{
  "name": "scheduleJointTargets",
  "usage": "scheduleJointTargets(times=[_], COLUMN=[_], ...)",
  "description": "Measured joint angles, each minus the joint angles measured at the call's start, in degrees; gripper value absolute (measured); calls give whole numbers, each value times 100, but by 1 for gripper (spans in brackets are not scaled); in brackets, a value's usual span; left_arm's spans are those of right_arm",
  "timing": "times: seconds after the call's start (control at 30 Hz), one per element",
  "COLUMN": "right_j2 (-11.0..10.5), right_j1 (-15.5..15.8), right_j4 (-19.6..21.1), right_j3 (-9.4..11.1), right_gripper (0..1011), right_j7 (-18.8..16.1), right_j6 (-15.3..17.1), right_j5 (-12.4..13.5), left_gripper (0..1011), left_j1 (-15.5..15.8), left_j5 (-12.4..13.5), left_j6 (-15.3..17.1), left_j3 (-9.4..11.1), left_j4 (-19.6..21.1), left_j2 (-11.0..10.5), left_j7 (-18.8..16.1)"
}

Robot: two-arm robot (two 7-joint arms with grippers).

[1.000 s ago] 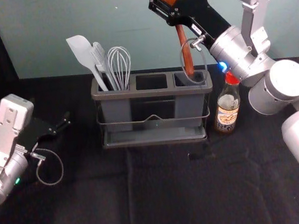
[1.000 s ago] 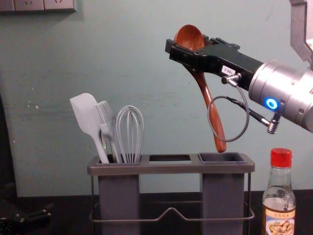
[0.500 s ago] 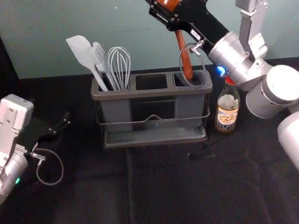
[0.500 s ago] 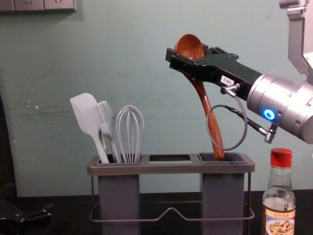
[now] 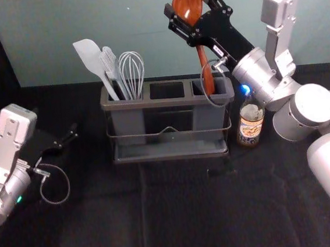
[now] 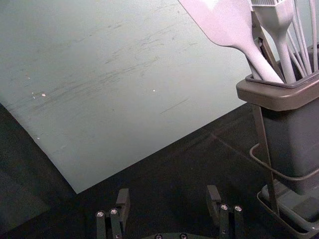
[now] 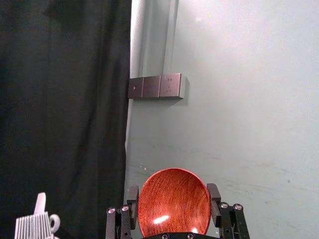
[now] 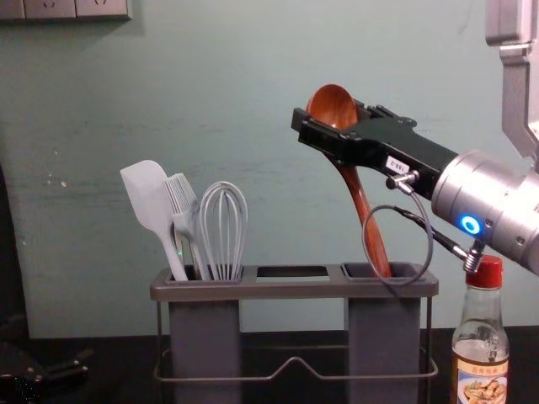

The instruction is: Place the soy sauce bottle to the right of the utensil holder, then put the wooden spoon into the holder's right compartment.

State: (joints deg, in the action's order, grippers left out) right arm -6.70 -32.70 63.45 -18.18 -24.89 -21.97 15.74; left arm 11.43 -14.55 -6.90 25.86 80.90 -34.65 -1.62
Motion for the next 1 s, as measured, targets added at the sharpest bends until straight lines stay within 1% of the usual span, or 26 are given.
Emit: scheduleJointTargets(times=[0.47,1.0], right_j2=[-31,-54], right_j1=[140,245], right_j4=[-49,-60], right_j3=[51,53], right_gripper=[838,838], right_j7=[-106,-139], right_j6=[-56,-11], right_j5=[37,72], left_gripper=[1005,1005], left_j1=[0,0], left_j5=[0,0], left_j6=[0,0], left_j3=[0,0], left_j4=[0,0], left_j2=[0,0], left_j7=[0,0])
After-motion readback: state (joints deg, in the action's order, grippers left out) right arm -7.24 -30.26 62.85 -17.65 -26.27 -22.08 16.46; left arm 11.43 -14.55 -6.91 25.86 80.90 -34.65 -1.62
